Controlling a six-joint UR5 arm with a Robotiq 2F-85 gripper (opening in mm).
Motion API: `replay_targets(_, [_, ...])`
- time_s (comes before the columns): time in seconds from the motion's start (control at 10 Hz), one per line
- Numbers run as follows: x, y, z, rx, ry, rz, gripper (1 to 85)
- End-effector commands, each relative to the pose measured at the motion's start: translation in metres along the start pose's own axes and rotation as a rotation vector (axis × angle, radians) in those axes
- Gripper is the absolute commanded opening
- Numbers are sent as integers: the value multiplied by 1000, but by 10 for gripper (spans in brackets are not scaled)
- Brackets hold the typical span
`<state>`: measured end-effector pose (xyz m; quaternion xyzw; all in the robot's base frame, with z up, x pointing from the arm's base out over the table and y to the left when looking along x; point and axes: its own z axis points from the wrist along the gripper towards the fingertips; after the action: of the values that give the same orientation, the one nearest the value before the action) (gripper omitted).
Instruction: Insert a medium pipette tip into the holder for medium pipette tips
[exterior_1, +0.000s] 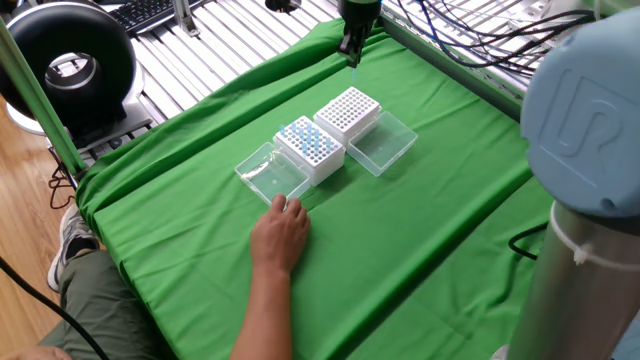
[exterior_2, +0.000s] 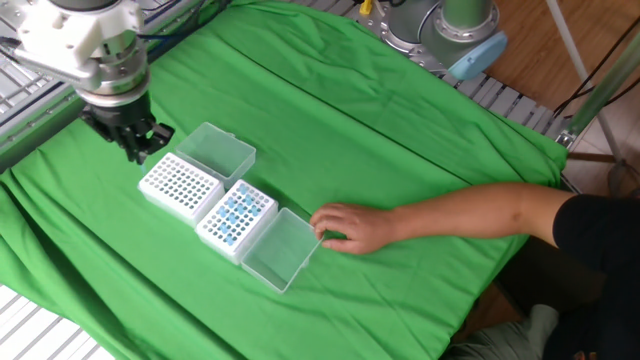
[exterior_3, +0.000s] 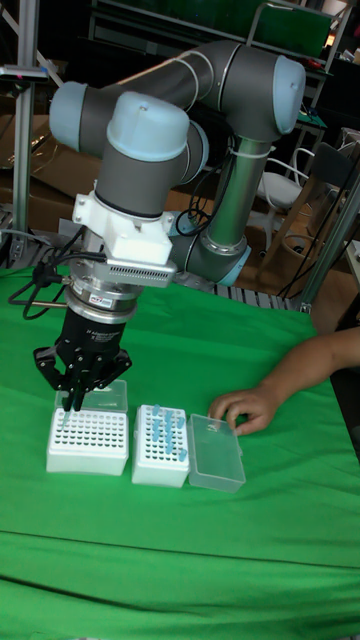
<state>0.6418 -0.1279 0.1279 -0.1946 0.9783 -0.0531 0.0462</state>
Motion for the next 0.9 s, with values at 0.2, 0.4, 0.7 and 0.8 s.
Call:
replay_targets(0.2, [-8,-1,7,-26,-27,-2,10])
replay_targets(0.4, [-3,-2,11,-34,-32,-3,10])
replay_targets(0.7, [2,1,18,-47,-39,4,10])
replay_targets(0.8, [2,2,19,-48,-41,7,10])
